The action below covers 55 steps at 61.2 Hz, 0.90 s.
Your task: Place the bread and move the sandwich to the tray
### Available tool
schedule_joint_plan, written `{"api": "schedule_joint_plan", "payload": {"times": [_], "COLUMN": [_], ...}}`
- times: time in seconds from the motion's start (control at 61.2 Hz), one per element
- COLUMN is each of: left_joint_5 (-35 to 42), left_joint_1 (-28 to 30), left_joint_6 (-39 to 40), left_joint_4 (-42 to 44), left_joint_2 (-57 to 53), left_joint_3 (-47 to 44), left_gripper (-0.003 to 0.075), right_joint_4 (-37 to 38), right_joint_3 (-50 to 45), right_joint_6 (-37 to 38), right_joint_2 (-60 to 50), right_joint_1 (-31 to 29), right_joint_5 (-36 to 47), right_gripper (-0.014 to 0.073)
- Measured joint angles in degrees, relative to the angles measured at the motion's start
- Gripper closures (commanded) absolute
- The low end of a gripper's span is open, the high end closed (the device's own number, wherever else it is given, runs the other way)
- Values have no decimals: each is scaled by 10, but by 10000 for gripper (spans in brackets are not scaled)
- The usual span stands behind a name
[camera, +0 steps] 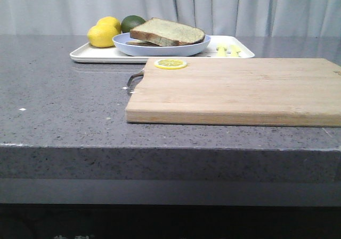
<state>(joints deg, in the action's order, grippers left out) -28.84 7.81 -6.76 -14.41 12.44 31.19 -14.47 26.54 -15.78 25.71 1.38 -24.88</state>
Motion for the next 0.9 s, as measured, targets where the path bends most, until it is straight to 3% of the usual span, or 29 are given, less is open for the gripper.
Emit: {"api": "schedule_joint_plan", "payload": {"times": [0.114, 0.359, 0.67, 0.899], "left_joint_5": [36, 74, 116, 136], "left_joint_1": [0, -53, -67, -62], "left_joint_6": [13, 106, 113, 113], "left_joint_4": [-7, 94, 107, 114], "left_joint_2": [-1, -21, -126, -127], "left_joint_3": [-11, -79, -234, -293], "left_gripper": [738, 738, 738, 738], "right_joint_4": [0, 0, 0, -1], "right_joint_3": [0, 0, 0, 0], "right_joint_6": [0, 0, 0, 0], "right_joint_2": [0, 0, 0, 0], "right_joint_1": [0, 0, 0, 0], "right_joint_5": [0, 0, 0, 0], "right_gripper": [704, 704, 704, 704]}}
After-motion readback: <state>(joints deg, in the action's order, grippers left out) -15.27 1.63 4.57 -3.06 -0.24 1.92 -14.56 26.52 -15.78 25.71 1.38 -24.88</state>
